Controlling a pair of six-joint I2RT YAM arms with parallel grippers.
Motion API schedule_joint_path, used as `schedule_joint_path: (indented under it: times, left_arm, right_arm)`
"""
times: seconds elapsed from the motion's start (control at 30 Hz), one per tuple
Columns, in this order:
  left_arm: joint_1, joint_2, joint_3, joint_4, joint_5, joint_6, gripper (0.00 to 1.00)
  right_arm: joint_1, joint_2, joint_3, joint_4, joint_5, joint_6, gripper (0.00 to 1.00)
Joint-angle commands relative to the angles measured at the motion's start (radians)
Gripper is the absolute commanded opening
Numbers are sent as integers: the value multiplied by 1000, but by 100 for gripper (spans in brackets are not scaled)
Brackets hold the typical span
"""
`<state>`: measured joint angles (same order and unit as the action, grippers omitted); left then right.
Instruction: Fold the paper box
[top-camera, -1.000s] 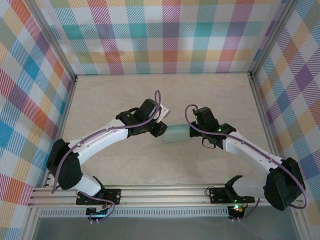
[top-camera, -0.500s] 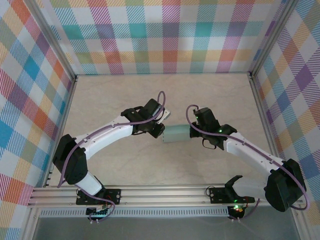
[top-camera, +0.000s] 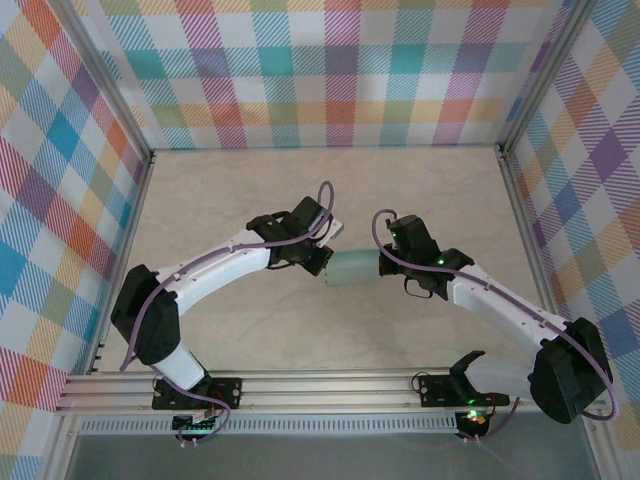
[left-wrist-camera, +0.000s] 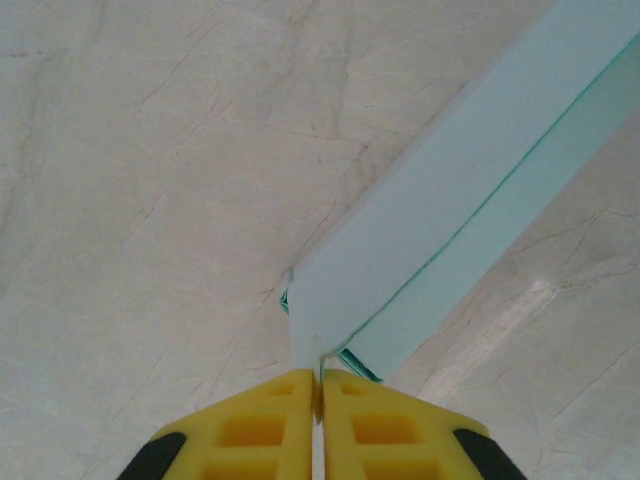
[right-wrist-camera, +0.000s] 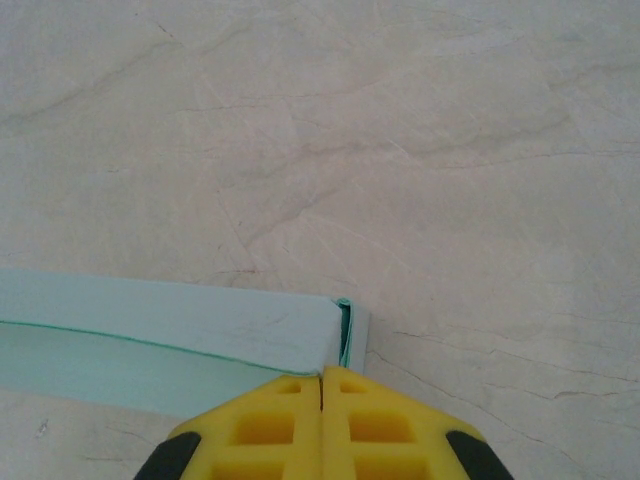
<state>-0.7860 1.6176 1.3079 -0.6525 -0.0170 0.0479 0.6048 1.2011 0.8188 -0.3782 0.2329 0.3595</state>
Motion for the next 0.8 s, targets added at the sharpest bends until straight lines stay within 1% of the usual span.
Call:
schedule_joint_path:
  times: [0.0, 0.23, 0.33, 0.5, 0.67, 0.77]
  left_arm:
    - [-13, 14, 33, -14, 6, -10, 7]
    - [-12, 22, 44, -10, -8, -67, 3]
    - [-12, 32, 65, -22, -5, -127, 0]
    - [-12, 50, 92, -33, 33, -261, 0]
    - [-8, 86, 159, -110, 49, -317, 0]
    - [9, 99, 181, -122, 94, -357, 0]
  right_arm:
    - [8, 2, -19, -61, -32, 18, 0]
    - [9, 0, -18, -62, -37, 22, 0]
    - [9, -1, -18, -62, -36, 26, 0]
    - [9, 1, -17, -63, -38, 31, 0]
    - [12, 1, -24, -59, -41, 33, 0]
    - [16, 0, -25, -60, -41, 31, 0]
